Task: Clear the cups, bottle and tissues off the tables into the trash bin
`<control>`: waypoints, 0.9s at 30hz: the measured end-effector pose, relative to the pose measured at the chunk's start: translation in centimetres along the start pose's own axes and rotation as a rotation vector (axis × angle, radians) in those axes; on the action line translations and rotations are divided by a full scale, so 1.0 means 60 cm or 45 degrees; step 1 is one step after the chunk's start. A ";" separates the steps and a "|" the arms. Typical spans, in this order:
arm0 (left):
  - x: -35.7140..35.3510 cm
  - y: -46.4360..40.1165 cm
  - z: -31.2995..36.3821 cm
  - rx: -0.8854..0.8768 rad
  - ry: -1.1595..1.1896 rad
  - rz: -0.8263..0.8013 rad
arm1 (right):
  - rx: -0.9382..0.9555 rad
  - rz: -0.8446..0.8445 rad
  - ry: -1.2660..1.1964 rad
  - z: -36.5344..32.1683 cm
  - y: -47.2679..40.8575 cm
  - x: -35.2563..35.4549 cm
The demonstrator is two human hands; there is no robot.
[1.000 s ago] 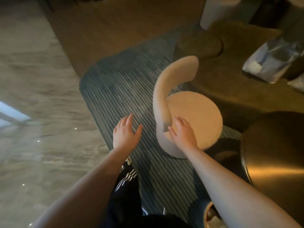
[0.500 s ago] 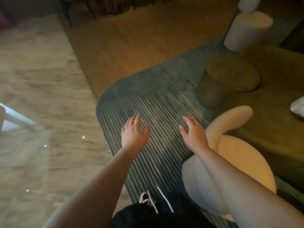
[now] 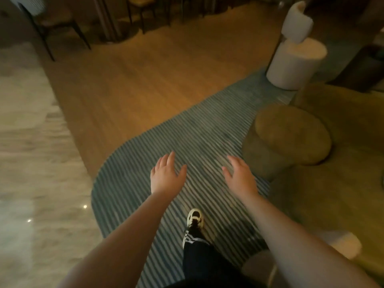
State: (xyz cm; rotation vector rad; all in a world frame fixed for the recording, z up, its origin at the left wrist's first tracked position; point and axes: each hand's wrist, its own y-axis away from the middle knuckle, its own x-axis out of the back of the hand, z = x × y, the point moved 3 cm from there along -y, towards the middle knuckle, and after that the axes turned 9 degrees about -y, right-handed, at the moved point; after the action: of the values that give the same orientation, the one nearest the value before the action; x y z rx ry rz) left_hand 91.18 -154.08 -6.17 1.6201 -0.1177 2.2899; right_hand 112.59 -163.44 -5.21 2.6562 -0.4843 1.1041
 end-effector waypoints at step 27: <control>0.112 -1.314 0.309 -0.320 -0.057 0.014 | -0.275 0.185 0.051 0.008 -1.249 0.201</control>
State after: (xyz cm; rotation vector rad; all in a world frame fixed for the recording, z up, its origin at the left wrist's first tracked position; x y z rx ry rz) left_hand 130.67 -83.10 -3.12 1.5435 -0.4088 2.1465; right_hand 149.61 -97.19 -2.79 2.4399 -0.7534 1.0750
